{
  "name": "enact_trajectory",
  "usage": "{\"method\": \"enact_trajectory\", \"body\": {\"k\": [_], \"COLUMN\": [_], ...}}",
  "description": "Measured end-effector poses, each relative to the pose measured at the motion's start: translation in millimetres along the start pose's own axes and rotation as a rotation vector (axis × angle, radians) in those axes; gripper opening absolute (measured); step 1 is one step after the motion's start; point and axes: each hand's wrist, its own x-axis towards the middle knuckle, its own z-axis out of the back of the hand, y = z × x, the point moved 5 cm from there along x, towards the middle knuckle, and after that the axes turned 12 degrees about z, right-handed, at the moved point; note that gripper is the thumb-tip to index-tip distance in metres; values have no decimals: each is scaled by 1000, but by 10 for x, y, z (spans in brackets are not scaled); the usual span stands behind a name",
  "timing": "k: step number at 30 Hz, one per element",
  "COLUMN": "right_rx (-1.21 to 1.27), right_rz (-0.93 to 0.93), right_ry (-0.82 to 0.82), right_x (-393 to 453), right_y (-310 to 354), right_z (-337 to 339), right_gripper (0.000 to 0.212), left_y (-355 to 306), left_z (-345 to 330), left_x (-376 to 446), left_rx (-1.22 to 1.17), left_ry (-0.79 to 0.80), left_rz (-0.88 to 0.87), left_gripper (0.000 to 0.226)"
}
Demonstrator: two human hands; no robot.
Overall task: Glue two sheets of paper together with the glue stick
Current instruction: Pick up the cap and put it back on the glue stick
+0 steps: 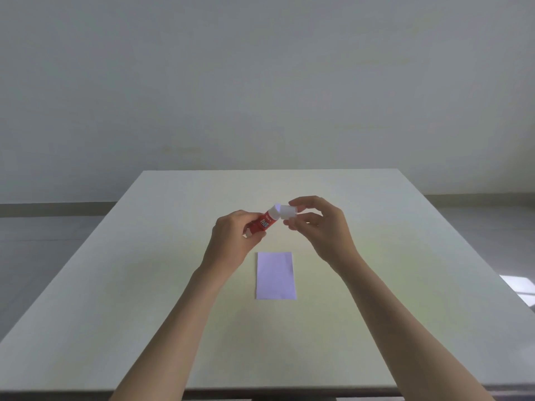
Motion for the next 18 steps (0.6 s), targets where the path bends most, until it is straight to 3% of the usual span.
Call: {"method": "enact_trajectory", "body": {"k": [11,16,18], "right_rx": [-246,-264,-417], "right_rz": [89,75,83], "right_ry": [162,144,142], "right_x": [99,123,128], "right_y": [91,95,62], "right_z": [-21,-58,-62], "right_gripper": [23,11,25], "left_y": [-170,-198,-182], "left_z": [153,164,151], "left_x": [6,6,-16], "left_rx": [245,257,251], "left_ry": [17,32,39], "left_rz": [-112,-96,-81], "left_gripper": [22,19,19]}}
